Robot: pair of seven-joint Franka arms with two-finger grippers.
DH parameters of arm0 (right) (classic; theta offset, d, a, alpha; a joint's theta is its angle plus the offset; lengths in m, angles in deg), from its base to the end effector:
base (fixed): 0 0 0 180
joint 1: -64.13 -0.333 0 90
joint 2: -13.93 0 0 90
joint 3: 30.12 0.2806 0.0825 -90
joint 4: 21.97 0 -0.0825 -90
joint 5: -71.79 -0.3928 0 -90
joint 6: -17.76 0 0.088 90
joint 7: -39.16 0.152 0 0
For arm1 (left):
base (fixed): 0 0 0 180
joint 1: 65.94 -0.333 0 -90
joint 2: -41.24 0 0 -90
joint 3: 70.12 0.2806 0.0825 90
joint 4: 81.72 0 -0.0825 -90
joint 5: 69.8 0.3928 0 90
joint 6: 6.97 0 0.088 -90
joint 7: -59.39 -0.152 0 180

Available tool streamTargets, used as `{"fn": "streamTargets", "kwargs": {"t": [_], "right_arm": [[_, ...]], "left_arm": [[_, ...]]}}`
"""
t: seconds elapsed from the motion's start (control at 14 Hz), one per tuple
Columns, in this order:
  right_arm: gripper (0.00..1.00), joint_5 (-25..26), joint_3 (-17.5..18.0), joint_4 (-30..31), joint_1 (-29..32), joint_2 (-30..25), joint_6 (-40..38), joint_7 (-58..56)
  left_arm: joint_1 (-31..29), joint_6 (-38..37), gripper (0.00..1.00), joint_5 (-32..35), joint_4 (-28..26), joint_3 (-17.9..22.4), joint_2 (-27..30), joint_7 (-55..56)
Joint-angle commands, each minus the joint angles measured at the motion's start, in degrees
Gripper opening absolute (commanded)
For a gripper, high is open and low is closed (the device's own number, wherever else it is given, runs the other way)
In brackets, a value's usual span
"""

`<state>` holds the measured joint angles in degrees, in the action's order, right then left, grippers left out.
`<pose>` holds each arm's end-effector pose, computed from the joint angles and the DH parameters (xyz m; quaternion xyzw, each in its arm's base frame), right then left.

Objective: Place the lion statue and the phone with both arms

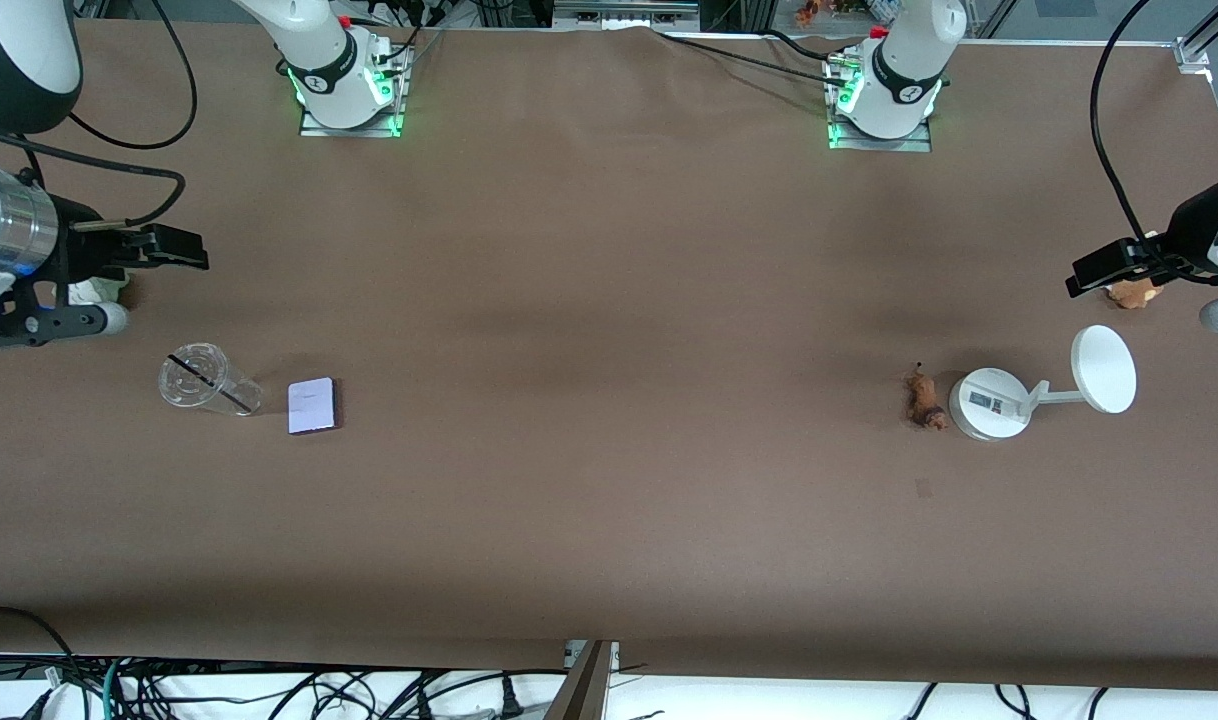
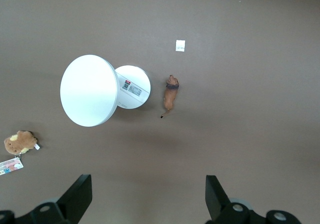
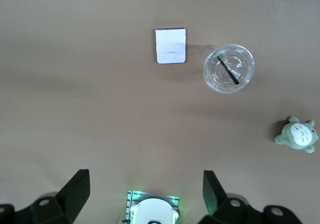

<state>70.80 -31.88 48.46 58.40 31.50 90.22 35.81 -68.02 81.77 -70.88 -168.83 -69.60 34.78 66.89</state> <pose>0.5953 0.0467 0.5018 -0.9887 -0.0648 0.1352 0.0031 0.5851 0.0235 0.5016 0.9952 0.0881 -0.0425 0.0071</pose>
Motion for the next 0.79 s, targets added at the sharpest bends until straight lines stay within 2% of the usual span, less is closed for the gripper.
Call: {"fn": "streamTargets", "kwargs": {"t": [0.0,0.36,0.71], "right_arm": [[0.99,1.08,0.1,-1.53,-0.24,-0.88,-3.36,1.06],[0.99,1.43,0.27,-0.83,-1.91,-1.14,-3.81,1.23],[1.0,1.52,0.27,4.34,-1.57,-4.65,-2.24,1.23]], "left_arm": [[-0.02,-0.59,1.0,-0.32,2.03,0.18,-1.1,-1.43],[-0.11,-0.59,1.0,-0.23,2.03,0.18,-1.19,-1.43],[-0.02,-0.59,1.0,-0.15,2.03,0.18,-1.1,-1.52]]}}
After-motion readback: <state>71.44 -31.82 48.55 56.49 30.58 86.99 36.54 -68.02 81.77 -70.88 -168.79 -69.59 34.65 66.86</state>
